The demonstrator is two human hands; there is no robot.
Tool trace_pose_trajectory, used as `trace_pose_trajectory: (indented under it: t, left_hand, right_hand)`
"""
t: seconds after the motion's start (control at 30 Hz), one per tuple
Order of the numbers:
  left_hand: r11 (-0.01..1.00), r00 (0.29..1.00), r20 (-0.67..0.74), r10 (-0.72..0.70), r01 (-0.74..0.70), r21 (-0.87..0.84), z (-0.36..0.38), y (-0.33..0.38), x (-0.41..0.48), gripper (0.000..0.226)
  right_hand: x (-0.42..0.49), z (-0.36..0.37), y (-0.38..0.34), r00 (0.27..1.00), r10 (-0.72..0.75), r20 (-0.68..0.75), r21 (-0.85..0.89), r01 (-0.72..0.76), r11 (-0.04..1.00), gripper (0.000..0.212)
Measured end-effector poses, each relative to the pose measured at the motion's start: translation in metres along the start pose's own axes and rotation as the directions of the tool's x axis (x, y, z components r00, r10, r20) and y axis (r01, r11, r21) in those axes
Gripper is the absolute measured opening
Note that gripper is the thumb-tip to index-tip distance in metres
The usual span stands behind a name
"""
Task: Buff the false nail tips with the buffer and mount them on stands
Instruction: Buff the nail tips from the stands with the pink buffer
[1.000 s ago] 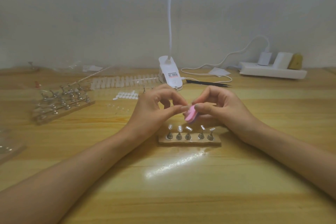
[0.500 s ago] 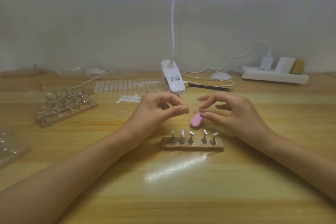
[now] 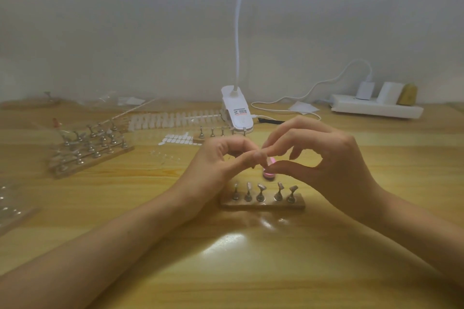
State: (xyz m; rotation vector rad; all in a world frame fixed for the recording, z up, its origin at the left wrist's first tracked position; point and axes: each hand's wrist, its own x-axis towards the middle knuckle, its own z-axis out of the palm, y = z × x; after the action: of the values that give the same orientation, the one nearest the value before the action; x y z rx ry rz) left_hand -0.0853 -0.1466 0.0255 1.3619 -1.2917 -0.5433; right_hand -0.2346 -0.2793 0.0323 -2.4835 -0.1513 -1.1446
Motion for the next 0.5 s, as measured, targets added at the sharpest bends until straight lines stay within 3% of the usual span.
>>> trace_pose_trajectory:
  t: [0.07,0.13,0.2,0.27,0.5]
  left_hand:
    - [0.995,0.997,0.008,0.074,-0.074,0.069,0.002,0.001,-0.003,0.014]
    - [0.943,0.987,0.067,0.146,-0.159,0.292,0.000,-0.002,-0.008,0.026]
    - [0.905,0.989,0.119,0.087,-0.128,0.405,0.000,-0.007,-0.014,0.047]
    - [0.929,0.993,0.114,0.019,-0.059,0.365,0.003,-0.013,-0.017,0.050]
    - [0.970,0.997,0.075,-0.007,-0.011,0.242,0.003,-0.016,-0.015,0.041]
  right_hand:
    - [-0.004,-0.001,-0.001,0.999,0.054,0.004,0.070,-0.054,0.996,0.017]
    - [-0.010,-0.003,0.000,0.993,0.114,0.020,0.135,-0.115,0.984,0.019]
    - [-0.017,-0.004,0.002,0.989,0.135,0.055,0.123,-0.140,0.982,0.021]
    - [-0.021,-0.003,0.003,0.985,0.145,0.099,0.092,-0.154,0.984,0.021]
    - [-0.025,0.007,0.001,0.978,0.162,0.134,0.039,-0.169,0.985,0.015]
